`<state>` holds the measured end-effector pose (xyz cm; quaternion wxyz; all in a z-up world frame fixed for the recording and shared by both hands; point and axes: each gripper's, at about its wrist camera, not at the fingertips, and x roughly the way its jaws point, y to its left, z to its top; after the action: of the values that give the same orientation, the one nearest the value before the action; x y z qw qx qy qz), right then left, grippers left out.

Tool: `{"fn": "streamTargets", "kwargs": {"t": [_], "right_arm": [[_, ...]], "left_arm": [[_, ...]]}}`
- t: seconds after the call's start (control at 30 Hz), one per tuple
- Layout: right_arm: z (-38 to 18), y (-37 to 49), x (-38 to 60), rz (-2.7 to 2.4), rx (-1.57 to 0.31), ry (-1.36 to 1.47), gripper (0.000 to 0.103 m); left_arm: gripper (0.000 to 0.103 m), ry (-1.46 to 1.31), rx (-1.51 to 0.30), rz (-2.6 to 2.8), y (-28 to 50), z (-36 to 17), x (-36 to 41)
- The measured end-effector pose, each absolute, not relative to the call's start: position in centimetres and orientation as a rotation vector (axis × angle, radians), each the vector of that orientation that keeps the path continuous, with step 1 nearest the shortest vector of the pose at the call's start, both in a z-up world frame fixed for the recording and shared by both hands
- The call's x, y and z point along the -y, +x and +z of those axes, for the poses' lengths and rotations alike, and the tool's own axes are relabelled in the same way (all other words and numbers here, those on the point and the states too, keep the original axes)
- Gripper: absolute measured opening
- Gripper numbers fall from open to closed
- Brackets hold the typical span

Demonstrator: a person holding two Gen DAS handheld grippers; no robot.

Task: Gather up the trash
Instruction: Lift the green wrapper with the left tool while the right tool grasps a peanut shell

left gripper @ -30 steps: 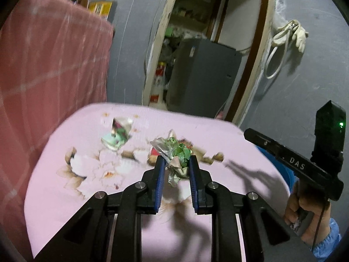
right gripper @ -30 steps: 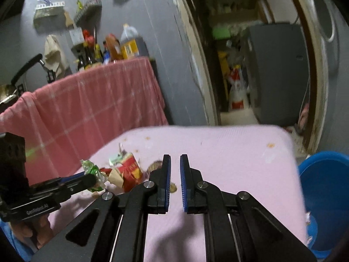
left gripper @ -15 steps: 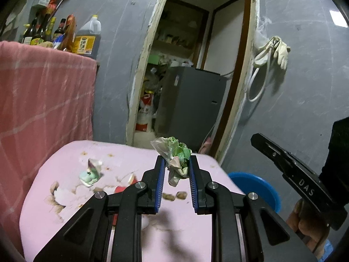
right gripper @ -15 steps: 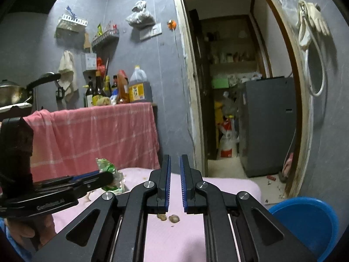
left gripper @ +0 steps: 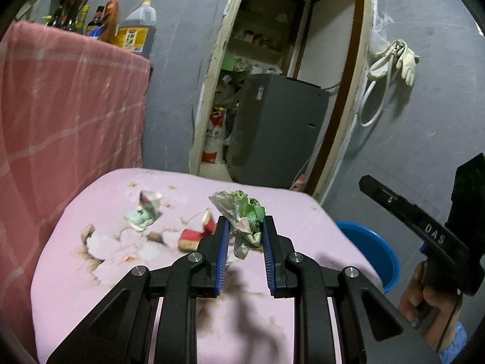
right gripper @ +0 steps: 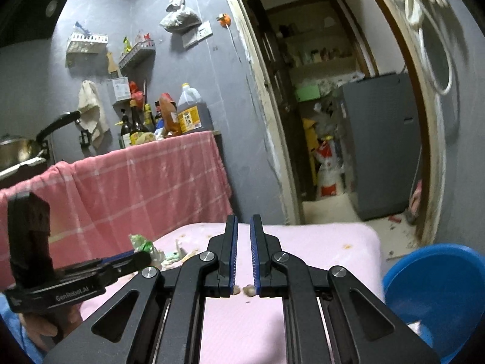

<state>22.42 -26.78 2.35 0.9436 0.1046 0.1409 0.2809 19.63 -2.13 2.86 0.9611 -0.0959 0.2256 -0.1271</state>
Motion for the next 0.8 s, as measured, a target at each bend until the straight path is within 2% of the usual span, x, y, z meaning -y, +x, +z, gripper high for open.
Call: {"fn": "streamTargets", "kwargs": {"t": [0.27,0.5,0.8], "right_arm": [[1.5,23.2,27.3,0.661,-0.33,0.316,0.007],[1.1,23.8,26.0,0.635,-0.377,0.251,0.007],[-2.0,27.1,23.7,0.57,-0.598,0.198,0.009]], "left_arm": [[0.018,-0.234,-0.474,-0.239,19.0,1.8,0.0],[0.018,-0.256,-0.507,-0.215,19.2,1.1,-1.2],[0.018,-0.316,-0.576,-0.188,20.2,-0.1,-3.0]]}}
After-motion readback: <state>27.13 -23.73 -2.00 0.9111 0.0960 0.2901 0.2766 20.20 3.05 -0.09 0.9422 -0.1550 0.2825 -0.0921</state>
